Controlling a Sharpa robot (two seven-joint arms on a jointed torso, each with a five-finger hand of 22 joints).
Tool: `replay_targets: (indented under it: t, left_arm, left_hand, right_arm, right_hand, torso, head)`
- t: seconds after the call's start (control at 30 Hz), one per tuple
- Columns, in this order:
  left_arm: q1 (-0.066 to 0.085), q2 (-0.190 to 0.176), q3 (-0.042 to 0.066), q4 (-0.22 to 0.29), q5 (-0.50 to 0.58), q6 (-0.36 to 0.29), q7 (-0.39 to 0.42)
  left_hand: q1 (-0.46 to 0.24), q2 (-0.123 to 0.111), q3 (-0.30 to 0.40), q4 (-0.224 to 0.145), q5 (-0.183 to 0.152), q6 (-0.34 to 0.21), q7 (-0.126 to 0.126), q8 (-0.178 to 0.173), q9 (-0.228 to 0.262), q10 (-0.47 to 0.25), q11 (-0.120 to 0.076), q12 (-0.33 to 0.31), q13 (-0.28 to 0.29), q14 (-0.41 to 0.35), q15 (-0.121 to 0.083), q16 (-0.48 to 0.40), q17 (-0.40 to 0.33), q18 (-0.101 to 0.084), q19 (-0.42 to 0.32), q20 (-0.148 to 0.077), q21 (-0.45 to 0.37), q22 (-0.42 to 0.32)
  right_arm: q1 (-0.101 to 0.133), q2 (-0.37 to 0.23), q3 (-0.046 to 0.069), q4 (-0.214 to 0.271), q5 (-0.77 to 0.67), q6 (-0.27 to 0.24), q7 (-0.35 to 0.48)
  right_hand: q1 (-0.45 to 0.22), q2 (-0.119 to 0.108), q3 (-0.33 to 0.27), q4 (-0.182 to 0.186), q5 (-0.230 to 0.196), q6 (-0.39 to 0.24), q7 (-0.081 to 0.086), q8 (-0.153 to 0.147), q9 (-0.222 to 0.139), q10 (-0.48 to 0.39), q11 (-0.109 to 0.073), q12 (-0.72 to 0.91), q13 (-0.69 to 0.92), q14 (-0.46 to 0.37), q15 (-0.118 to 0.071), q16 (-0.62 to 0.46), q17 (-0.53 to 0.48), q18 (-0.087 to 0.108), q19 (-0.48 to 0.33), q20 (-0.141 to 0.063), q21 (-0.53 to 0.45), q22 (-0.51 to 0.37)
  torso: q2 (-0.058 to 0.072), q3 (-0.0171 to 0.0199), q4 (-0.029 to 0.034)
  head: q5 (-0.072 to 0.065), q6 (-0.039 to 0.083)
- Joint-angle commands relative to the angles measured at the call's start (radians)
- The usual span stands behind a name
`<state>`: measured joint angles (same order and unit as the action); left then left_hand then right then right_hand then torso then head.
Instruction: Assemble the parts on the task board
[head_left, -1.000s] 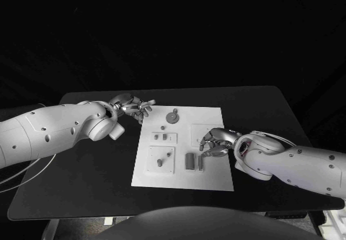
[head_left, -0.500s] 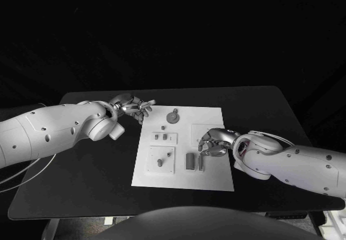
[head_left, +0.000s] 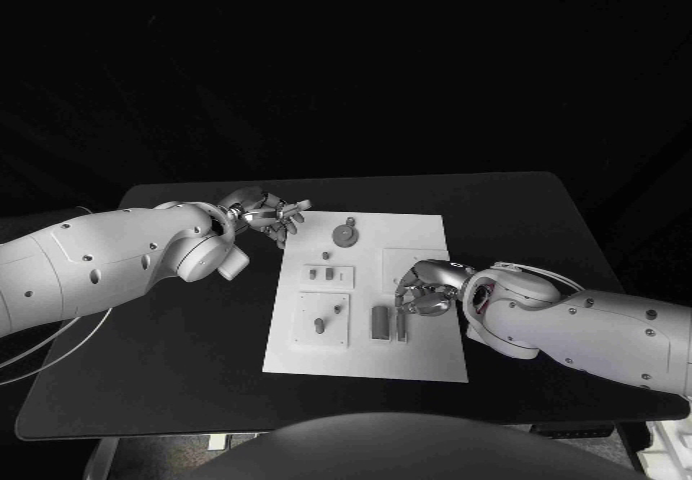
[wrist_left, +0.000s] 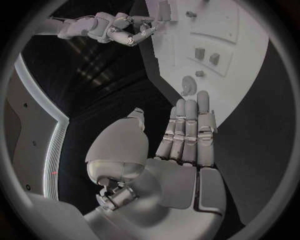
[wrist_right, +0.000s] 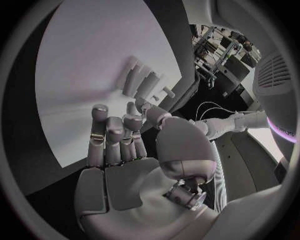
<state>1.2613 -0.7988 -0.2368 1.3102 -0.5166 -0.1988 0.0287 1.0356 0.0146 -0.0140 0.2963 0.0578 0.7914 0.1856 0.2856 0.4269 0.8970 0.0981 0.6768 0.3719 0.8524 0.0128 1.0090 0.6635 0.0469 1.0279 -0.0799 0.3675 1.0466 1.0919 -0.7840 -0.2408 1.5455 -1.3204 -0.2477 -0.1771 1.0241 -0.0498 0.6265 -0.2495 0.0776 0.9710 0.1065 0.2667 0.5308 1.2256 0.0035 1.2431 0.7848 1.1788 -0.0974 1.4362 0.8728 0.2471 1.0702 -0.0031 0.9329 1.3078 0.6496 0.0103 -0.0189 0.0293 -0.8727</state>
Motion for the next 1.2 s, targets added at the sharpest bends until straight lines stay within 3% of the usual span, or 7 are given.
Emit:
replay_targets:
  t: [0.03, 0.47, 1.2]
  left_arm:
    - [0.001, 0.001, 0.001, 0.002, -0.002, 0.012, 0.005]
    - [0.001, 0.001, 0.001, 0.002, -0.002, 0.011, 0.006]
    - [0.001, 0.002, 0.001, 0.002, -0.002, 0.013, 0.005]
  left_hand:
    - [-0.006, 0.006, 0.003, 0.001, -0.005, -0.002, 0.007, 0.006, -0.001, -0.009, -0.001, 0.006, -0.001, -0.005, -0.001, 0.002, 0.001, 0.042, -0.001, -0.007, -0.007, 0.001]
    - [-0.007, 0.007, 0.003, 0.001, -0.005, -0.002, 0.007, 0.006, -0.001, -0.009, -0.001, 0.006, -0.001, -0.005, -0.001, 0.002, 0.001, 0.042, -0.001, -0.007, -0.007, 0.002]
    - [-0.008, 0.007, 0.002, 0.001, -0.005, -0.003, 0.007, 0.006, -0.001, -0.010, -0.001, 0.006, -0.002, -0.006, -0.001, 0.002, 0.001, 0.042, -0.002, -0.007, -0.008, 0.002]
  right_arm:
    - [-0.001, 0.001, -0.001, -0.004, -0.014, 0.043, 0.004]
    - [-0.005, 0.008, -0.002, -0.018, -0.016, 0.061, -0.005]
    - [-0.009, 0.013, -0.002, -0.024, -0.029, 0.071, -0.007]
  right_hand:
    - [-0.004, 0.007, 0.000, 0.008, 0.003, 0.002, 0.008, 0.003, -0.002, -0.001, -0.001, 0.005, 0.001, -0.003, 0.000, 0.005, 0.002, 0.015, 0.002, 0.006, 0.005, 0.008]
    - [-0.025, 0.019, -0.001, 0.028, -0.004, 0.005, 0.008, 0.003, -0.008, -0.005, -0.001, 0.006, 0.001, -0.006, 0.000, 0.006, 0.003, 0.015, -0.002, 0.006, 0.005, 0.009]
    - [-0.020, 0.041, 0.006, 0.023, 0.010, 0.013, 0.004, 0.009, -0.010, -0.006, -0.004, 0.009, 0.003, -0.007, -0.002, 0.008, 0.005, 0.015, -0.004, 0.004, 0.008, 0.011]
  torso:
    - [-0.001, -0.0004, 0.0000]
    - [-0.001, -0.0001, 0.0002]
    - [-0.001, 0.0006, -0.0002]
  head:
    - [0.001, 0.000]
    - [0.002, 0.000]
    - [0.000, 0.000]
